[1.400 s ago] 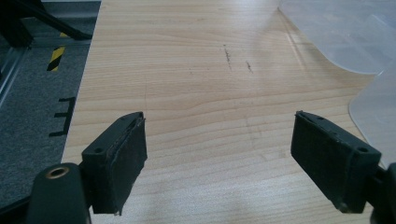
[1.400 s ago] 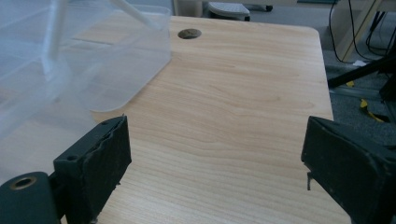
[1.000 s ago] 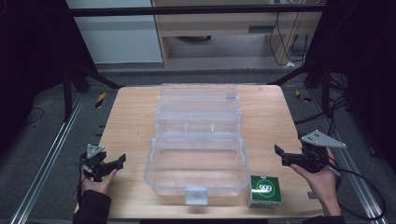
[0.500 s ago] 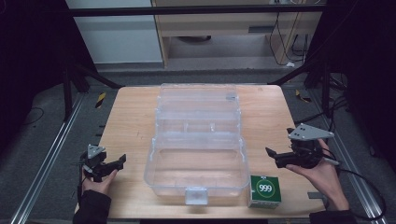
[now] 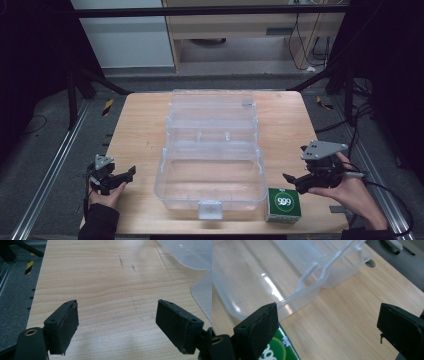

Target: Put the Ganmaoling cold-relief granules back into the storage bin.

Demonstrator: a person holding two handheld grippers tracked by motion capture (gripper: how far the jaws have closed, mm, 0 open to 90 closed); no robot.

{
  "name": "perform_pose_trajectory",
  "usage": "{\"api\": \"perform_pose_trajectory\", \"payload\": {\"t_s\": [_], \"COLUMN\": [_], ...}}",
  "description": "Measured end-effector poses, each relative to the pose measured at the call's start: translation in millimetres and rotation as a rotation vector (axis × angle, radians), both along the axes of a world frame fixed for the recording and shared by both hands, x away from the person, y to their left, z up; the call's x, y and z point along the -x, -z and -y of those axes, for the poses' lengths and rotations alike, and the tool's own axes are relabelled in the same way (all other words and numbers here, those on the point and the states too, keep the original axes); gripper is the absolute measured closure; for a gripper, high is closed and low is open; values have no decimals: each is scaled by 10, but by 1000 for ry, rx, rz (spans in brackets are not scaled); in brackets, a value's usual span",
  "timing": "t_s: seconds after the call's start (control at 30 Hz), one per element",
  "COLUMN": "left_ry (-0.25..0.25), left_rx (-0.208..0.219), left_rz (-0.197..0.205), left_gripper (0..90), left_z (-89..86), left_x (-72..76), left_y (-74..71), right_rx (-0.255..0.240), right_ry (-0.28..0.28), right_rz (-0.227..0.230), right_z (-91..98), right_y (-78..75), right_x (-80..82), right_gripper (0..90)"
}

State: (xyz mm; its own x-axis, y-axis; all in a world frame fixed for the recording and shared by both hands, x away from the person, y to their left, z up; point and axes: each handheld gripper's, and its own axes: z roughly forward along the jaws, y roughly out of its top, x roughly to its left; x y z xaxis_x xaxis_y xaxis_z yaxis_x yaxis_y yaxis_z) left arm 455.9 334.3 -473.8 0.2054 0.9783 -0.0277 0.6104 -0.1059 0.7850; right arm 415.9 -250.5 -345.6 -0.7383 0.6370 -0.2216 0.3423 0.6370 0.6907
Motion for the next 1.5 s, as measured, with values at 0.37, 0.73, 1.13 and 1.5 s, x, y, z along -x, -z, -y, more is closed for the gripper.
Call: {"api": "perform_pose_trajectory", "payload": {"t_s": [0.37,0.73,1.13,1.5], "left_ry": [5,8,10,13], "left_rx": [-3,-6,-5,-7], "left_rz": [-2,-3,-6,-7], "left_gripper": [178,177,177,177], "left_z": [8,14,16,17], "left_x": [-2,-4,-8,-8], "left_y": [3,7,12,12], "right_rx": [98,151,202,248], "right_ry": [-81,-114,-155,-211], "right_rz": [-81,-129,-181,-219], "right_z": [-109,-161,-240,-325], "right_y": [127,245,399,467], "right_x": [70,108,145,173], "right_gripper": [30,28,27,27]}}
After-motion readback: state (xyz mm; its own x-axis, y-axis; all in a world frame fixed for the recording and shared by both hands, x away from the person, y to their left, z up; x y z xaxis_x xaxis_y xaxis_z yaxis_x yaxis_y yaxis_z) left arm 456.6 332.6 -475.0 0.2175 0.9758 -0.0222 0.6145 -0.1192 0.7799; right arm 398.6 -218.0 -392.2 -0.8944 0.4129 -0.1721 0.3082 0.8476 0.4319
